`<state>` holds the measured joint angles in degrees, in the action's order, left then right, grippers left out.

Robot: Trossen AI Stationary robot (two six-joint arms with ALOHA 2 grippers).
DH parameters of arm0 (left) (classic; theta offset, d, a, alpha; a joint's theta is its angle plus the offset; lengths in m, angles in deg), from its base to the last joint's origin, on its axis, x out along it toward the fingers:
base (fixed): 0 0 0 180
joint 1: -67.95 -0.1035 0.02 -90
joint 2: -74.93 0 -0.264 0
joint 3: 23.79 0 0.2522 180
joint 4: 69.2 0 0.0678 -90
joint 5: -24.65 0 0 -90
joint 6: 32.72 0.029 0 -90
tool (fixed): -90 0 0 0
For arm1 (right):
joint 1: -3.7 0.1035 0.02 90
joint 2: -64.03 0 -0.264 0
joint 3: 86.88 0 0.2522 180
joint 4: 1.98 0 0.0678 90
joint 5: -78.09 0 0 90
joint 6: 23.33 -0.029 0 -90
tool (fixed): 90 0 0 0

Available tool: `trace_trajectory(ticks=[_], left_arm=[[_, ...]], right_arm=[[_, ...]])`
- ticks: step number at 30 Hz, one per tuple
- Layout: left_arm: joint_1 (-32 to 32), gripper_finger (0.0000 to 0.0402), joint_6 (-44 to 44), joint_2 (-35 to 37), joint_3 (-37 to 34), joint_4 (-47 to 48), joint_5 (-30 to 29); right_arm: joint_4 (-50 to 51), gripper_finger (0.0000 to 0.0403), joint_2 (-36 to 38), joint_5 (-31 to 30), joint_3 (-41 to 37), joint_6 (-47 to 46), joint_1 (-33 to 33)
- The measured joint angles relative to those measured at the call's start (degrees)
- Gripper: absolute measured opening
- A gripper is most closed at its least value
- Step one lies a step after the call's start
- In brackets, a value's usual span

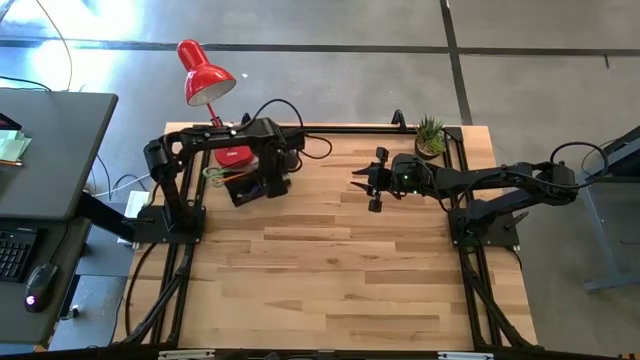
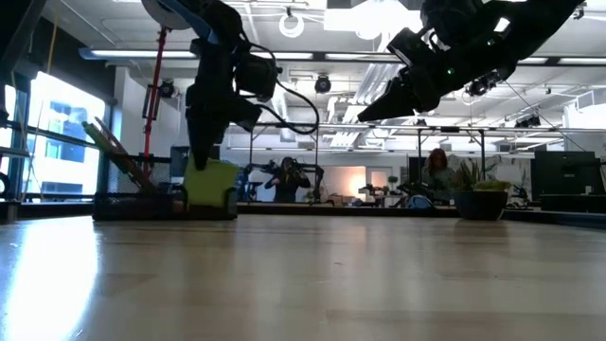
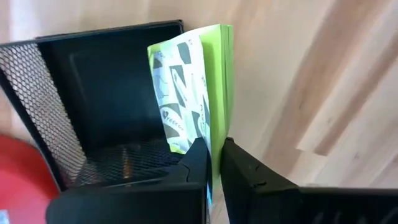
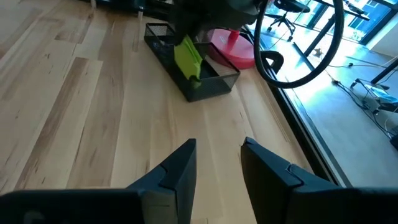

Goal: Pick and place office supplies into organizer
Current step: Adjust the green sticky notes in the desk organizer

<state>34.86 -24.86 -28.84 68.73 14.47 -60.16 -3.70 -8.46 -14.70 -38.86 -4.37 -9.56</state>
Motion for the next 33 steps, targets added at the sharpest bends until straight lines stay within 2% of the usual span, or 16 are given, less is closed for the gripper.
trace_trajectory(ticks=[6, 10, 13, 15, 21, 26, 33], left_arm=[[-2.38, 0.0023, 4.09, 0.04, 0.00, 0.27, 1.43], [-6.22, 0.0032, 6.81, 0.14, 0.00, 0.27, 7.20], [-9.03, 0.0024, 9.91, 0.48, 0.04, -0.05, 12.51], [-10.67, 0.0015, 11.18, 0.48, -0.39, -1.22, 13.72], [-15.37, 0.0013, 10.22, -0.04, -5.05, -5.71, 12.58], [-17.41, 0.0056, 8.24, -0.04, -9.72, -11.85, 7.53], [-17.39, 0.0127, 7.19, -0.04, -9.74, -12.97, 7.19]], right_arm=[[0.00, 0.0117, 0.00, 0.00, 0.00, 0.00, 0.00], [0.02, 0.0117, 0.00, 0.00, 0.00, 0.01, 0.01], [0.02, 0.0117, 0.00, 0.00, 0.00, 0.09, 0.00], [0.02, 0.0117, 0.00, 0.00, 0.00, 0.10, 0.00], [0.42, 0.0117, 0.00, 0.00, 0.00, -0.02, 0.01], [0.35, 0.0117, 0.00, 0.02, 0.00, 0.00, 0.02], [-0.04, 0.0117, 0.00, 0.00, 0.00, -0.42, 0.01]])
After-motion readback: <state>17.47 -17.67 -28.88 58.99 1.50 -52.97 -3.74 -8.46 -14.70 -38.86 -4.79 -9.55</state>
